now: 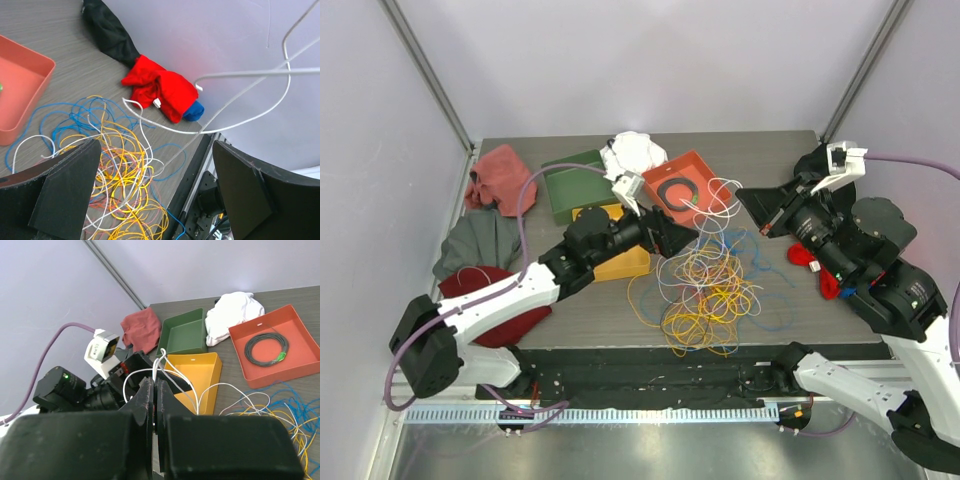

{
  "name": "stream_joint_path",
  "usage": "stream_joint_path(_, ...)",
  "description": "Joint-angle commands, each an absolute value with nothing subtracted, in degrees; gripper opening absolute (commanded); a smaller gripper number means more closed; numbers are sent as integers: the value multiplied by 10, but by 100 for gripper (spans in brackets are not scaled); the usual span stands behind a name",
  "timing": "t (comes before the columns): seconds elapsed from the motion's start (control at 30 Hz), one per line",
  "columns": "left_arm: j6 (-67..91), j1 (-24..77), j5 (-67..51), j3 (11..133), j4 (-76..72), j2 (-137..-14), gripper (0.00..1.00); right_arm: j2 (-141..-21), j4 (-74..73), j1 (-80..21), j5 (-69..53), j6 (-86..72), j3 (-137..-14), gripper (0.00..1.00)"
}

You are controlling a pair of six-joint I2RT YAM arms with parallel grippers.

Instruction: Untangle the cables

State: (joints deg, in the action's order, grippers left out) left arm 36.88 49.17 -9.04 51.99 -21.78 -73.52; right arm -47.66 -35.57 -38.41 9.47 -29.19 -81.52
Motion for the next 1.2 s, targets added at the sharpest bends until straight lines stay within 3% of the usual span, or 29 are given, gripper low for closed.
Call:
stream_joint_path(0.0, 356, 504, -112, 561, -283, -764, 99, -476, -316, -387, 74, -302, -812, 1)
stream_joint_path(0.13, 361, 510, -119, 578, -301, -793, 90, -475, -312, -386, 68, -309, -802, 1)
stream_joint_path(0.33, 365, 510, -129, 601, -307, -825, 62, -469, -309, -387, 63, -316, -788, 1)
stream_joint_path(0.37, 366, 510, -134, 606, -308, -829, 50, -468, -309, -387, 62, -317, -787, 1)
stream_joint_path(0.43, 366, 510, -137, 608, -301, -831, 37, -464, -309, -386, 66, -317, -783, 1)
stream_joint_path(0.47, 360, 509, -136, 606, -288, -830, 20, -462, -312, -387, 71, -317, -783, 1)
stream_joint_path(0.5, 357, 510, -132, 606, -273, -818, 10, -459, -315, -387, 76, -315, -782, 1)
stream_joint_path(0.57, 341, 510, -107, 599, -245, -801, 0, -454, -324, -387, 92, -312, -779, 2)
stream_joint_path(0.67, 317, 509, -70, 591, -187, -752, 0, -443, -333, -386, 105, -309, -763, 19)
stream_joint_path(0.7, 313, 509, -61, 593, -151, -739, 0, -440, -336, -386, 108, -309, -758, 31)
stream_joint_path(0.8, 293, 509, -33, 619, -60, -694, 0, -425, -338, -387, 119, -313, -723, 43)
stream_joint_path(1.17, 261, 509, -4, 737, 90, -657, 0, -379, -338, -386, 138, -312, -635, 54)
